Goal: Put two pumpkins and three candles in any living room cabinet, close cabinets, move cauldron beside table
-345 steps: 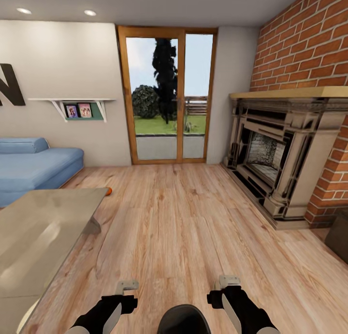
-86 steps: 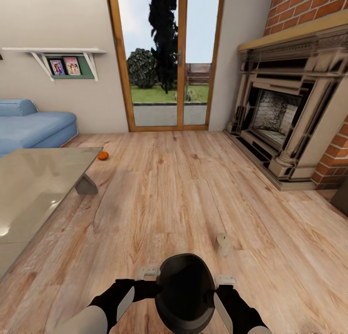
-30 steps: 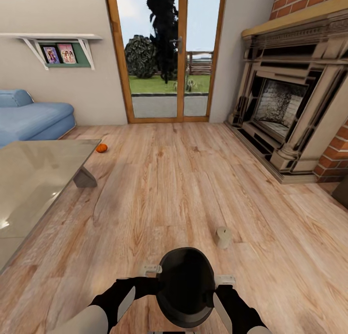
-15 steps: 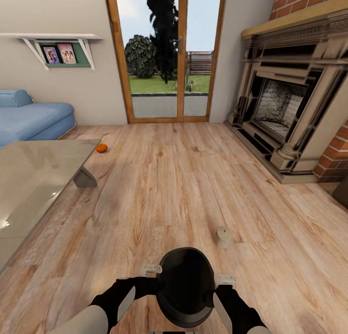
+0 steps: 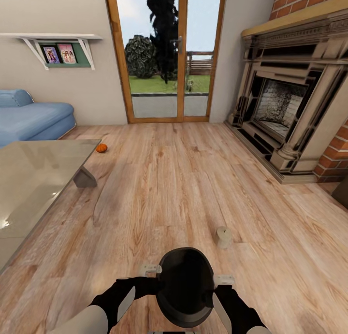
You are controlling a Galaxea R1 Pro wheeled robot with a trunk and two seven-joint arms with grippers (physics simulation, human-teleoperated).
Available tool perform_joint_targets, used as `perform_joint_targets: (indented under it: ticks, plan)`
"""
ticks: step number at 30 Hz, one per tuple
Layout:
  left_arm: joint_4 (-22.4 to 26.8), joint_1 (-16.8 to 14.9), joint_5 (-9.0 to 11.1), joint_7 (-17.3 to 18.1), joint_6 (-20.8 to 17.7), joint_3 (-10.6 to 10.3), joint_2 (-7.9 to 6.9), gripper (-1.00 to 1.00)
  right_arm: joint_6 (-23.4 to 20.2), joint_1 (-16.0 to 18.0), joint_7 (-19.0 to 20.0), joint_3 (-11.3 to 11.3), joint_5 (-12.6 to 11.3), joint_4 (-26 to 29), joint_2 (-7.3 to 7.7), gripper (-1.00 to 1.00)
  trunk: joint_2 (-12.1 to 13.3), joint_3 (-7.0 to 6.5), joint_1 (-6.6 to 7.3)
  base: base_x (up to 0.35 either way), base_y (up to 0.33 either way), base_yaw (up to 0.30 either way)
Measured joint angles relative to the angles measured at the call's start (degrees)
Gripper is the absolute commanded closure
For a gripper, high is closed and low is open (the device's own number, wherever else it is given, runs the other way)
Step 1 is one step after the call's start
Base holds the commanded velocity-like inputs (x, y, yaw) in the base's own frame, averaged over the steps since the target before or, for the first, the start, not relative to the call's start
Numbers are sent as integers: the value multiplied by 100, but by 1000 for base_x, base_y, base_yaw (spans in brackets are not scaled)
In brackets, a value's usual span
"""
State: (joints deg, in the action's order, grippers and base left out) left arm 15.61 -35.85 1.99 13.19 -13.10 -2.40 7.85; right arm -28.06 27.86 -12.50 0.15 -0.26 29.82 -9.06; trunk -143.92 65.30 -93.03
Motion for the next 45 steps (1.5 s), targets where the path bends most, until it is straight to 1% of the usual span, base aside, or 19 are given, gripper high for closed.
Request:
perform_joint_targets:
  ticks: [3, 10, 14, 19, 24, 43, 44, 45]
  plan:
    - [0, -1, 0, -3, 20, 0, -3, -100, -2, -1, 39, 0, -4, 3, -4, -100, 0, 0, 0, 0, 0, 0]
    - [-7, -1, 0, -5, 57, 0, -1, -100, -9, -1, 396, 0, -6, 6, 1, -100, 0, 0, 0, 0, 0, 0]
    - [-8, -1, 0, -5, 60, 0, -2, -100, -10, -1, 459, 0, -5, 6, 2, -100, 0, 0, 0, 0, 0, 0]
    - [-7, 0, 0, -6, 63, 0, 0, -100, -11, -1, 483, 0, -5, 6, 7, -100, 0, 0, 0, 0, 0, 0]
    - [-8, -1, -1, -6, 67, 0, -2, -100, -12, -1, 488, 0, -5, 6, 10, -100, -6, 110, -13, 0, 0, 0]
    - [-9, 1, 0, -23, 79, 0, 0, -100, -18, -1, 497, 0, -5, 6, 11, -100, -7, 111, -13, 0, 0, 0]
    - [-9, 0, 0, -23, 79, 0, 0, 100, -18, -1, 497, 0, -5, 6, 11, -100, -7, 111, -13, 0, 0, 0]
    - [-9, 0, 0, -23, 79, 0, 0, 100, -19, -1, 497, 0, -5, 6, 11, -100, -7, 111, -13, 0, 0, 0]
